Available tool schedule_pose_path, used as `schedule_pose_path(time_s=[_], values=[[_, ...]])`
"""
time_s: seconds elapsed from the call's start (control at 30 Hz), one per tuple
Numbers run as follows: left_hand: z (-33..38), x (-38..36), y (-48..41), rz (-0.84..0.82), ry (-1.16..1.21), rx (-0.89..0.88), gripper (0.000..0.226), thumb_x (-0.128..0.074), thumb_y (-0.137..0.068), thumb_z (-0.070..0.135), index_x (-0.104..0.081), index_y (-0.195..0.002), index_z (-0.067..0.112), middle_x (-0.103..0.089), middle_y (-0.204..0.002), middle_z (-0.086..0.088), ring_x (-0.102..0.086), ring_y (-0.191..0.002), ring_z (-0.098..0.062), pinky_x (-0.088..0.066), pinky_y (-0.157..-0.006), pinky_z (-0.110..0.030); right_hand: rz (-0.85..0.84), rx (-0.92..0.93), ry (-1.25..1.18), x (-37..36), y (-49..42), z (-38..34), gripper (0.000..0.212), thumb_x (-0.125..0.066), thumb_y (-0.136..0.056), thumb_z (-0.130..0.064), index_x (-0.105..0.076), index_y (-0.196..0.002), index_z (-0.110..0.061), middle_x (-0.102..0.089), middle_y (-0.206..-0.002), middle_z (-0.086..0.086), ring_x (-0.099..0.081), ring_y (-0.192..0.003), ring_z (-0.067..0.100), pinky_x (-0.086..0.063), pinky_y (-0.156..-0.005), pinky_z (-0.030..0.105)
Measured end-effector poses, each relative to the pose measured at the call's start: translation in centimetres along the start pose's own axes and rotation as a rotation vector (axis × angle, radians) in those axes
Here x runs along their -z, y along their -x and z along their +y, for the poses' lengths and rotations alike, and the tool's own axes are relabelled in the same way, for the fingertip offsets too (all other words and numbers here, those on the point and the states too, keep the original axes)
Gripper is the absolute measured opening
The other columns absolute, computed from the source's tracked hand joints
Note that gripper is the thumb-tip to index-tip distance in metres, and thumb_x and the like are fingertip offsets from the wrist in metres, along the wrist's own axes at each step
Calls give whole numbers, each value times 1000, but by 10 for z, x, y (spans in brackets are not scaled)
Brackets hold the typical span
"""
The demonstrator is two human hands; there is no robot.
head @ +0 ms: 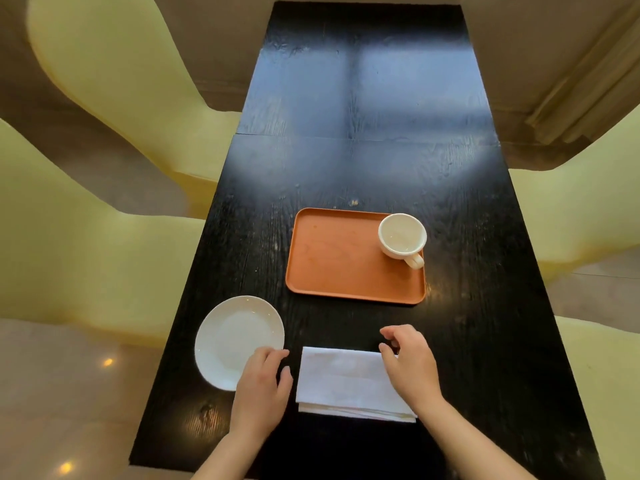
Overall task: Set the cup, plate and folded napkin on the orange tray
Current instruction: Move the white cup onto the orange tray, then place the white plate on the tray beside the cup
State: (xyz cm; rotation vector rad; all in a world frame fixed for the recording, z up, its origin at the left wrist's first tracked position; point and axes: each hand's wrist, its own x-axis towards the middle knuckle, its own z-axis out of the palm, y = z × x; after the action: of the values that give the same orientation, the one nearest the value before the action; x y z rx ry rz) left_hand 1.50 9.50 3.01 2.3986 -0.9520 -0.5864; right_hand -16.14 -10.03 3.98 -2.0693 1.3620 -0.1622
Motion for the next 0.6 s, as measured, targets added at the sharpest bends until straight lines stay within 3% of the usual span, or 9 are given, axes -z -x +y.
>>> schedule_pose_path(time_s=[0.13, 0.23, 0.37, 0.47, 0.6], values=[[-16, 11, 18, 57, 104, 216, 8, -61, -94, 21, -66, -100, 24, -61, -100, 8, -61, -91, -13, -53, -78, -24, -44, 19, 9, -10, 3, -13, 23, -73, -92, -11, -72, -114, -18, -64, -103, -10, -61, -98, 7, -52, -85, 22], [-24, 14, 20, 193, 252, 544, 7, -62, -94, 25, -61, -90, 20, -62, -95, 0, -61, -83, -16, -54, -69, -28, -88, 1, 4, -16, 5, -22, 23, -72, -94, -12, -72, -115, -18, -64, -102, -10, -62, -95, 7, -53, -85, 21], [-38, 22, 8, 320, 565, 938, 27, -67, -93, 22, -49, -110, 11, -61, -106, -13, -67, -88, -30, -58, -68, -38, -156, -4, -4, -24, 7, -33, 22, -67, -97, -12, -71, -118, -17, -70, -110, -4, -62, -96, 8, -48, -84, 16], [-44, 26, -1, 394, 726, 1032, 35, -70, -89, 12, -49, -117, 11, -60, -113, -18, -70, -91, -37, -62, -65, -41, -177, -15, -14, -27, 10, -39, 21, -66, -97, -12, -71, -118, -17, -71, -112, -2, -63, -98, 9, -52, -88, 20], [-51, 25, -8, 361, 814, 1092, 35, -69, -90, 7, -57, -122, 3, -62, -111, -16, -69, -93, -40, -60, -58, -38, -202, -46, -22, -27, 11, -41, 20, -65, -98, -13, -71, -118, -16, -71, -114, -1, -64, -102, 11, -54, -94, 25]])
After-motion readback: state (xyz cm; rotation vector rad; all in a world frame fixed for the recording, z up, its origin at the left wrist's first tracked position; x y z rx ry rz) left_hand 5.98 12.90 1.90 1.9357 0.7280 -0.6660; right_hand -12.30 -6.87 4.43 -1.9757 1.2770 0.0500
